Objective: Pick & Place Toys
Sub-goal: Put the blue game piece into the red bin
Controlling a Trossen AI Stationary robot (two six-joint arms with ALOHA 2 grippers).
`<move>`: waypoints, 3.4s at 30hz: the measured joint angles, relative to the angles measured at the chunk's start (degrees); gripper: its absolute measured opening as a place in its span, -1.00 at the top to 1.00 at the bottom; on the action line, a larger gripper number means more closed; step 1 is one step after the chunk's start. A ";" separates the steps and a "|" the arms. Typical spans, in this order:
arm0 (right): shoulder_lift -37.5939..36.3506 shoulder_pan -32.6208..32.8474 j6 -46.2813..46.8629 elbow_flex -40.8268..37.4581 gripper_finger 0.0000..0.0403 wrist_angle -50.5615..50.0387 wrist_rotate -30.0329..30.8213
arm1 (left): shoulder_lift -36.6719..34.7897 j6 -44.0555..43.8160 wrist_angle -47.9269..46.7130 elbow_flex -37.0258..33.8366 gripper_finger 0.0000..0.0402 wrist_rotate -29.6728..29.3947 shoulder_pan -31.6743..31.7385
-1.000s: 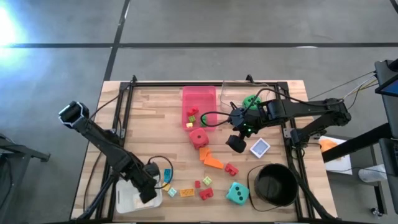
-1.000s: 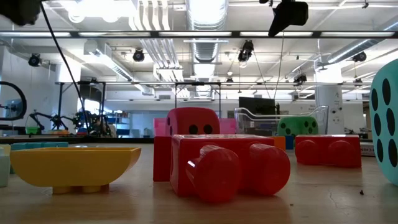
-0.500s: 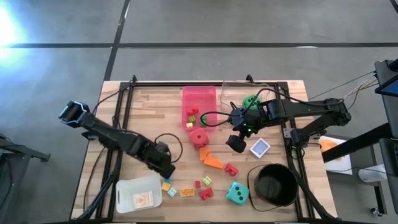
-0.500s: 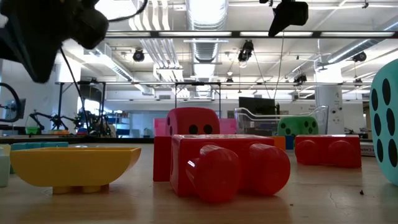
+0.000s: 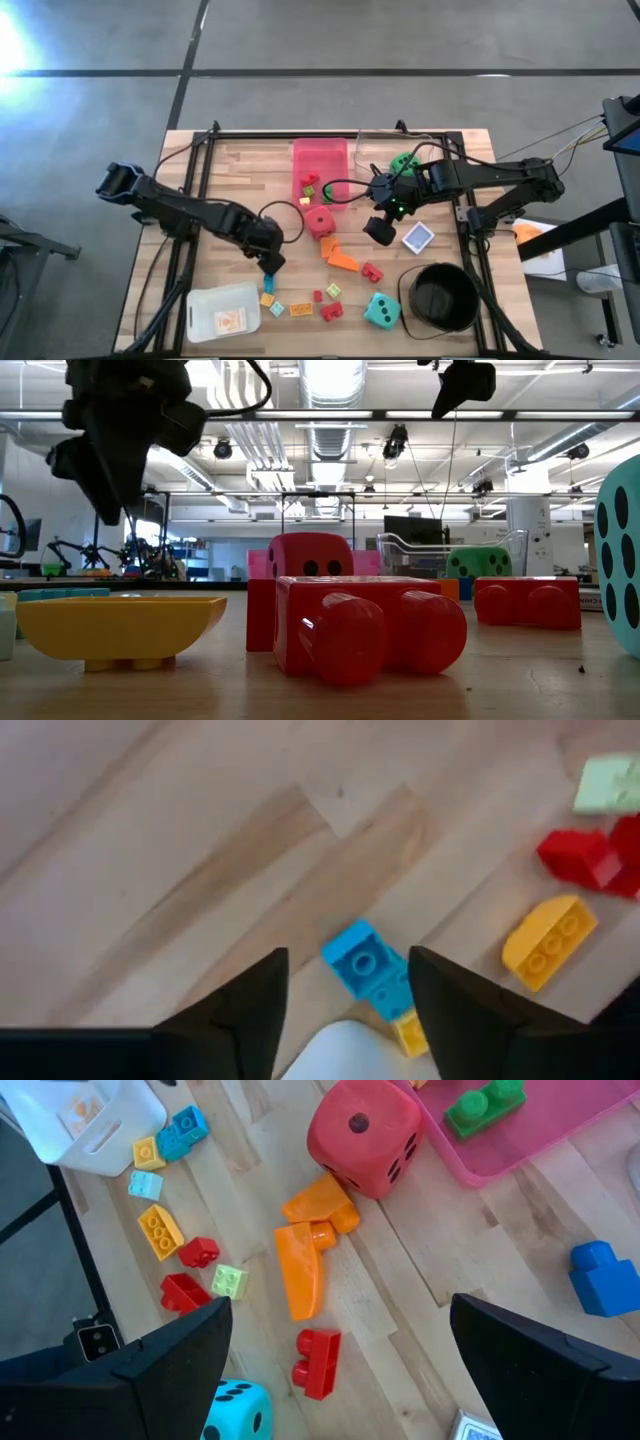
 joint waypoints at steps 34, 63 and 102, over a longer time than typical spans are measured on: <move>0.02 -0.02 0.02 0.00 -0.82 0.00 0.00 | 12.78 -17.35 6.15 0.19 -0.22 8.93 -1.82; 0.02 -0.02 0.00 0.00 -0.82 0.11 -0.02 | 19.95 -17.72 6.05 3.06 -0.21 13.65 -1.24; 0.02 0.00 0.02 0.00 -0.82 1.31 0.00 | 19.69 -15.02 9.61 4.94 0.33 7.86 1.70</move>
